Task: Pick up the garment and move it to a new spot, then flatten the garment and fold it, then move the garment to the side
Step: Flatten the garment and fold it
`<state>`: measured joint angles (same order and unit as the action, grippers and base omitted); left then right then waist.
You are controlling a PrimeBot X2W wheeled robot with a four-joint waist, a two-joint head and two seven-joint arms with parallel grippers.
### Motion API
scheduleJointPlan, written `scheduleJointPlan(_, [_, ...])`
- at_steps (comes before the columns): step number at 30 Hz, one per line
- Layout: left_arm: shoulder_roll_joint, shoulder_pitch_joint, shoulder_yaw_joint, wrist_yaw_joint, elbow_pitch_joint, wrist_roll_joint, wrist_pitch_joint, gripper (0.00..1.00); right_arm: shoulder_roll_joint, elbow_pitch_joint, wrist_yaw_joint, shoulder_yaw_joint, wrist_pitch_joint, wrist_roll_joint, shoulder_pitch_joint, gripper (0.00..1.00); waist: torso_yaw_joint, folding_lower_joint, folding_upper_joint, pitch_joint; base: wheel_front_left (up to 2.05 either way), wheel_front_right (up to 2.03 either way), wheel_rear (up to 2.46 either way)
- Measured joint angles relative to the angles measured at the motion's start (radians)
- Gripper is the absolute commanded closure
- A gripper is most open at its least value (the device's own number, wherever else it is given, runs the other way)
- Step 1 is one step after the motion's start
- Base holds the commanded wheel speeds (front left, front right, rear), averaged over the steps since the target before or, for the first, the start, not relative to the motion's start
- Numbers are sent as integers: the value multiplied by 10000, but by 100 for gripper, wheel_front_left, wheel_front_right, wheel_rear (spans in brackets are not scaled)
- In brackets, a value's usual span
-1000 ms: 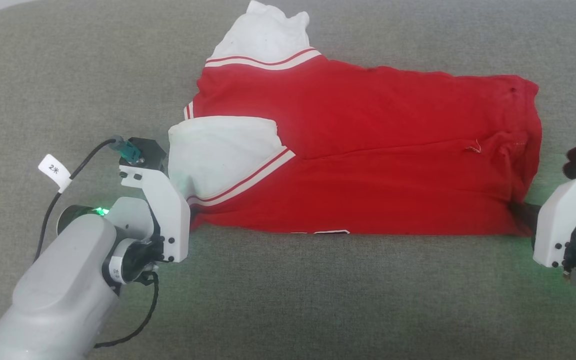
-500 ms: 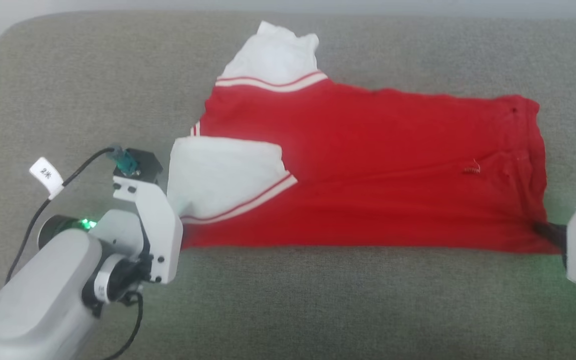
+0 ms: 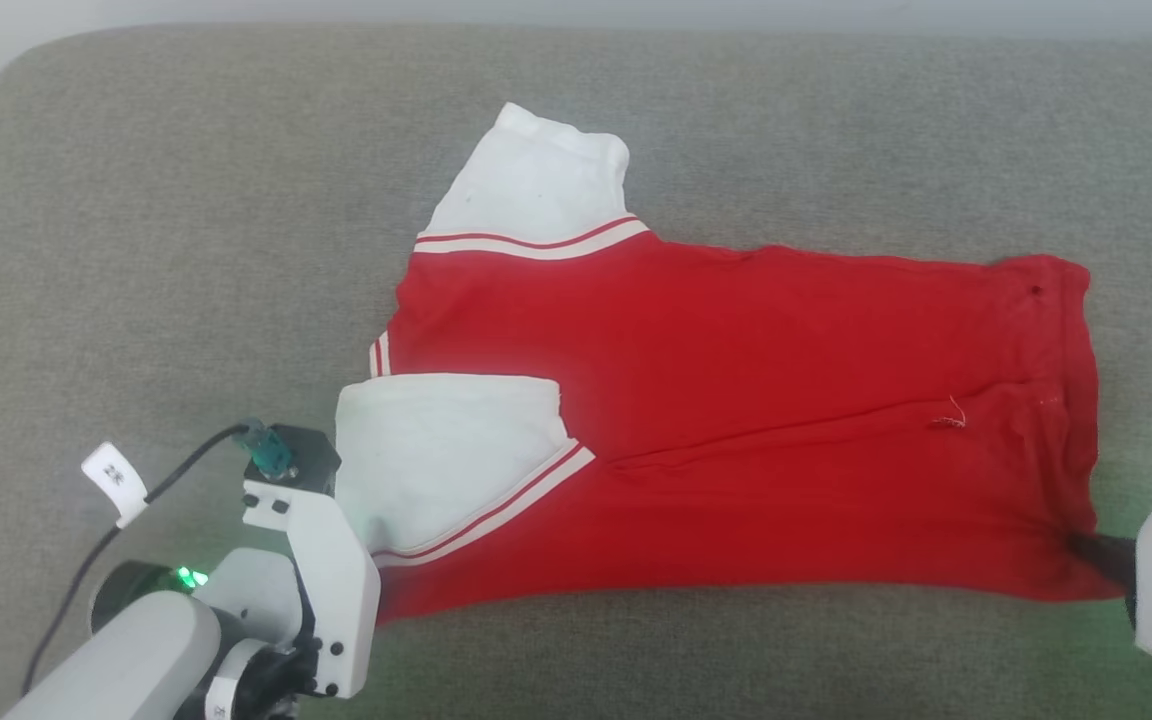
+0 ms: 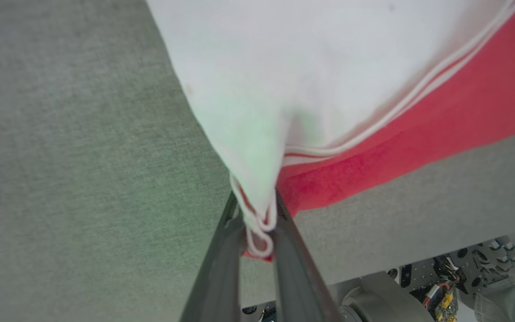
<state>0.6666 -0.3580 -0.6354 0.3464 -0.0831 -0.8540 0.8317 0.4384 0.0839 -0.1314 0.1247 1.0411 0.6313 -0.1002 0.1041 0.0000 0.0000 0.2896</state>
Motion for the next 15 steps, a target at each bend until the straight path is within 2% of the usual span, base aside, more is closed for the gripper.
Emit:
scheduleJointPlan(1, [-111,51,8,-23,205,-46,-102,96,-82,-92,0,2,-65,-61,1,100,-26,0,0,14,0,0,0])
scheduleJointPlan(3, [-230,61,-46,-178,606,-104,-167,62,-255,-370,0,-58,-217,-207,-8,100,-89,0,0,16,0,0,0])
scheduleJointPlan(4, [-295,52,-35,-259,794,-134,-251,55,-355,-537,0,-77,-305,-238,-44,98,-115,1,0,10,0,0,0])
scheduleJointPlan(5, [-408,43,0,-311,991,-209,-343,21,-426,-675,0,-121,-397,-268,-97,80,-136,0,0,3,0,0,0])
scheduleJointPlan(6, [-497,16,13,-403,1166,-244,-412,0,-441,-869,0,-190,-502,-276,-172,71,-156,0,1,-4,0,0,0])
scheduleJointPlan(7, [-537,-53,2,-497,1335,-251,-431,0,-443,-1009,0,-263,-594,-303,-261,71,-175,0,0,-13,0,0,0])
scheduleJointPlan(8, [-598,-143,4,-525,1521,-263,-464,0,-491,-1191,0,-299,-686,-299,-339,65,-195,0,1,-31,0,0,0])
scheduleJointPlan(9, [-669,-207,17,-593,1662,-288,-474,0,-541,-1327,0,-339,-786,-299,-406,29,-217,0,1,-49,0,0,0])
scheduleJointPlan(11, [-725,-333,15,-673,1879,-316,-466,0,-539,-1565,0,-518,-930,-336,-539,4,-260,0,1,-90,0,0,0])
scheduleJointPlan(12, [-719,-360,35,-692,1933,-353,-447,0,-525,-1597,0,-621,-1035,-336,-591,0,-285,0,1,-113,0,0,0])
scheduleJointPlan(15, [-564,-441,54,-665,1893,-366,-257,0,-449,-1674,-4,-840,-1317,-330,-686,0,-366,0,0,-202,0,0,0])
